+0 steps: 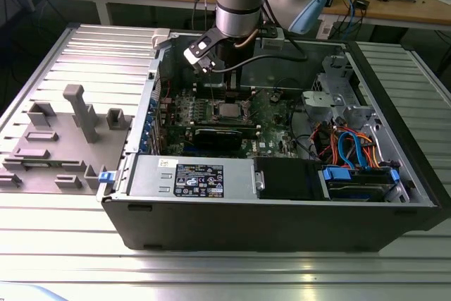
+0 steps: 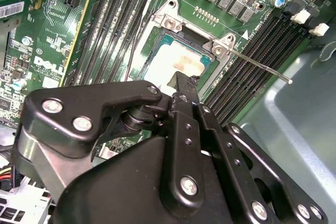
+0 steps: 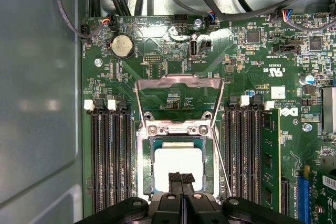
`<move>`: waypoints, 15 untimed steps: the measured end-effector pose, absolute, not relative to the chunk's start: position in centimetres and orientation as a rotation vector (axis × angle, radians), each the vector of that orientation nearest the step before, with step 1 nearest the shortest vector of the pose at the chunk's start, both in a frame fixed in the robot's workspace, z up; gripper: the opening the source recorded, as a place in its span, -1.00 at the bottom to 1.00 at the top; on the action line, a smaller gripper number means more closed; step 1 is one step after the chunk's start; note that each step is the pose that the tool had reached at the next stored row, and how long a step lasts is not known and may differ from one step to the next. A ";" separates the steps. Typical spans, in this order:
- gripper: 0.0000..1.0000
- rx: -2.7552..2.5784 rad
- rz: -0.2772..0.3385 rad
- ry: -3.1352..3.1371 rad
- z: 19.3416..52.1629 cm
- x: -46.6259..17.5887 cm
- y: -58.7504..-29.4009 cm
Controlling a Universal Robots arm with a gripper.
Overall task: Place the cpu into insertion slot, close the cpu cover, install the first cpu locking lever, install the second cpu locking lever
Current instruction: 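Close the cpu cover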
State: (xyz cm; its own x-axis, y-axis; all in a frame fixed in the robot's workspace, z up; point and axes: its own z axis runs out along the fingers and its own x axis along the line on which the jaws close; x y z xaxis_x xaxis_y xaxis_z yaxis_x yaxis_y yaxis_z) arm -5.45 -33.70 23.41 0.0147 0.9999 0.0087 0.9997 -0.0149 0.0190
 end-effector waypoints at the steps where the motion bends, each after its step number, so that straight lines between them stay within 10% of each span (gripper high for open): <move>1: -0.79 2.232 0.031 2.200 23.4 -5.4 -33.7; 15: -0.79 2.233 0.031 2.200 23.8 -5.4 -33.7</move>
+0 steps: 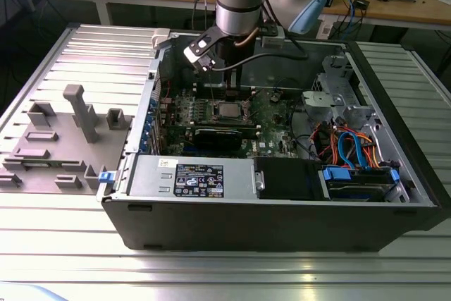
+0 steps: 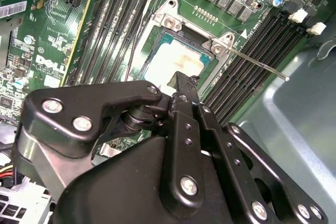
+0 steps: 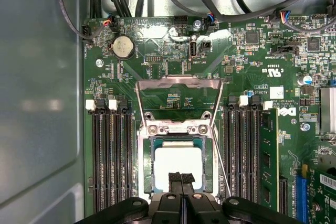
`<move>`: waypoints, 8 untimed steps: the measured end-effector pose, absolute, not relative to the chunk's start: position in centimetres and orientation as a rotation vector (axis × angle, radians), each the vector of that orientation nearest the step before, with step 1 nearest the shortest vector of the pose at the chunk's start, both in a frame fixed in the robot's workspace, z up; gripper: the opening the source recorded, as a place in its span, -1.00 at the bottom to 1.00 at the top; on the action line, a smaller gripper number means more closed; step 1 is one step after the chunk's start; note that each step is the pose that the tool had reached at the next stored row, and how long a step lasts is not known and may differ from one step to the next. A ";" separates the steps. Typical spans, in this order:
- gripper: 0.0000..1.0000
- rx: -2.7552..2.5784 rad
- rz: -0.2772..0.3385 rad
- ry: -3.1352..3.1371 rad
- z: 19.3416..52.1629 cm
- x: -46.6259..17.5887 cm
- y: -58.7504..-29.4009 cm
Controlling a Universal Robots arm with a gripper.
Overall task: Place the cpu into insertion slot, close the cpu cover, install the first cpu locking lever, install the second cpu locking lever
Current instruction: 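Close the cpu cover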
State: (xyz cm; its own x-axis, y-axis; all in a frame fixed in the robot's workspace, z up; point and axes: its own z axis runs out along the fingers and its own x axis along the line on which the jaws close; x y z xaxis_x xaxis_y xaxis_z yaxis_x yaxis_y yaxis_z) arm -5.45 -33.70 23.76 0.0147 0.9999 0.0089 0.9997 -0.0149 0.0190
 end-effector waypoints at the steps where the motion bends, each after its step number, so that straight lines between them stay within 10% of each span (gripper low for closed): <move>1: -0.79 2.232 0.031 2.200 23.8 -5.4 -33.7; 8: -0.79 2.233 0.031 2.200 23.9 -5.4 -33.7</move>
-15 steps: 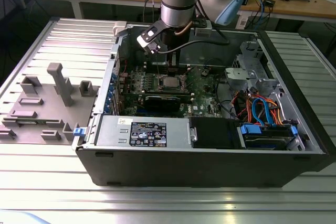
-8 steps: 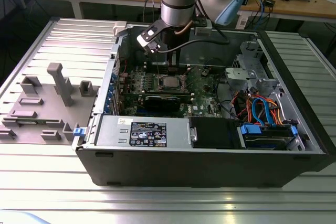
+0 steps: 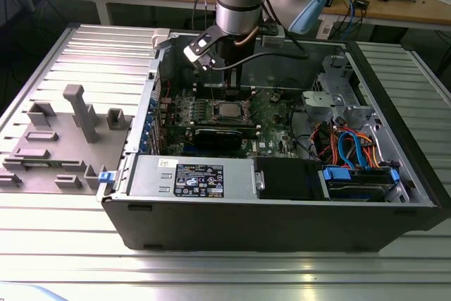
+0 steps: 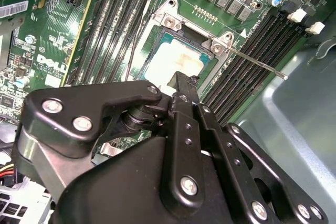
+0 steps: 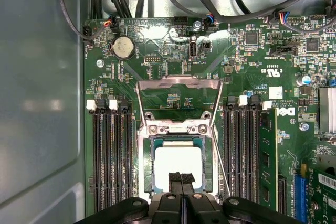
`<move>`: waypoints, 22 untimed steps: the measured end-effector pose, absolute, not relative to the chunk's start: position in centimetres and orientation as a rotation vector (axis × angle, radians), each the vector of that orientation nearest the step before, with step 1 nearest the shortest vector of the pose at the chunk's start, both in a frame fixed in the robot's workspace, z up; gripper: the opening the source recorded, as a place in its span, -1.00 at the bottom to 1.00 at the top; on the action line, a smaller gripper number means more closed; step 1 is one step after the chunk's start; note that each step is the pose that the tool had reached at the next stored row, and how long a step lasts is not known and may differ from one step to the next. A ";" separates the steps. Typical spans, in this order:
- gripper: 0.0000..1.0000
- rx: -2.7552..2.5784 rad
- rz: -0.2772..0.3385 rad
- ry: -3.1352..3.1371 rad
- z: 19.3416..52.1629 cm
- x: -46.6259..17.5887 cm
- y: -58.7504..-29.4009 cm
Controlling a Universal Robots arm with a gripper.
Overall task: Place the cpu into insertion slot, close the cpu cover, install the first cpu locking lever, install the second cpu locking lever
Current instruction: 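Close the cpu cover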
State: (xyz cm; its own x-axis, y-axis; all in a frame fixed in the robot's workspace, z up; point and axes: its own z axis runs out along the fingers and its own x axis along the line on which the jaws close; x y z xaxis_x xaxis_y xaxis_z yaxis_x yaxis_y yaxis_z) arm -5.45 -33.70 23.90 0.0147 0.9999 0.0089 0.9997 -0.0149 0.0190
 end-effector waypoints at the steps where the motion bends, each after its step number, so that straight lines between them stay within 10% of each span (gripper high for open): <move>1: -0.79 2.232 0.031 2.200 23.9 -5.4 -33.7; 22: -0.79 2.233 0.031 2.200 24.6 -5.4 -33.7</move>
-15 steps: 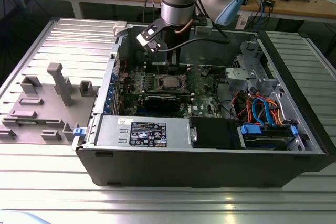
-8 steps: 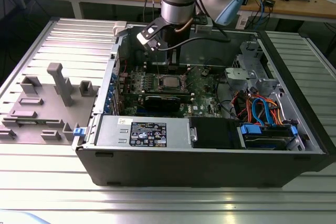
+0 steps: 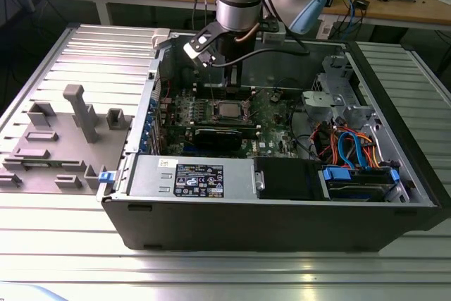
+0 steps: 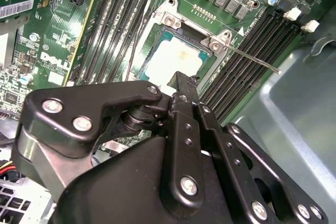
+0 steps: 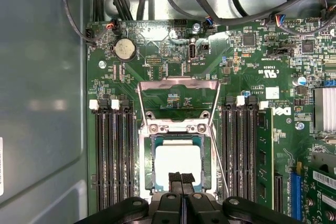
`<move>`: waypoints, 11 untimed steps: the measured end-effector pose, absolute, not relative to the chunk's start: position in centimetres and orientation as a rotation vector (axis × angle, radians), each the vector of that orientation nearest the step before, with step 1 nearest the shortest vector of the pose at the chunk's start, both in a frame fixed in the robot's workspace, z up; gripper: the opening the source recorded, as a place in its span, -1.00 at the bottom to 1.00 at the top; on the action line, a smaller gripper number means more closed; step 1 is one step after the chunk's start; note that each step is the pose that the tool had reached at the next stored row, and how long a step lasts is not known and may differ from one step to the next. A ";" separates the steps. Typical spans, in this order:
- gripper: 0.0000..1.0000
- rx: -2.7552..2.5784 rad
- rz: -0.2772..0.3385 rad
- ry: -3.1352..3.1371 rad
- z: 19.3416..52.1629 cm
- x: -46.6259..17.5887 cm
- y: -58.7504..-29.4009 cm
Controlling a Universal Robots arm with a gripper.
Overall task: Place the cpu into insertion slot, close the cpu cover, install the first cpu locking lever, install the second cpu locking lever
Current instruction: 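Close the cpu cover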
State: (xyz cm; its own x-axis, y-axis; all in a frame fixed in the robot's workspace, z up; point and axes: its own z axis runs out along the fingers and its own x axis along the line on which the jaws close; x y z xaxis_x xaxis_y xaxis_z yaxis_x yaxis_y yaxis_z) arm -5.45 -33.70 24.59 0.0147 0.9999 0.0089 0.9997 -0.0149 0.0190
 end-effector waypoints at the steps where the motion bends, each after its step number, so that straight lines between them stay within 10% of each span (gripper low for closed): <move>1: -0.79 2.232 0.031 2.200 24.6 -5.4 -33.7; 11: -0.79 2.233 0.031 2.200 24.9 -5.5 -33.7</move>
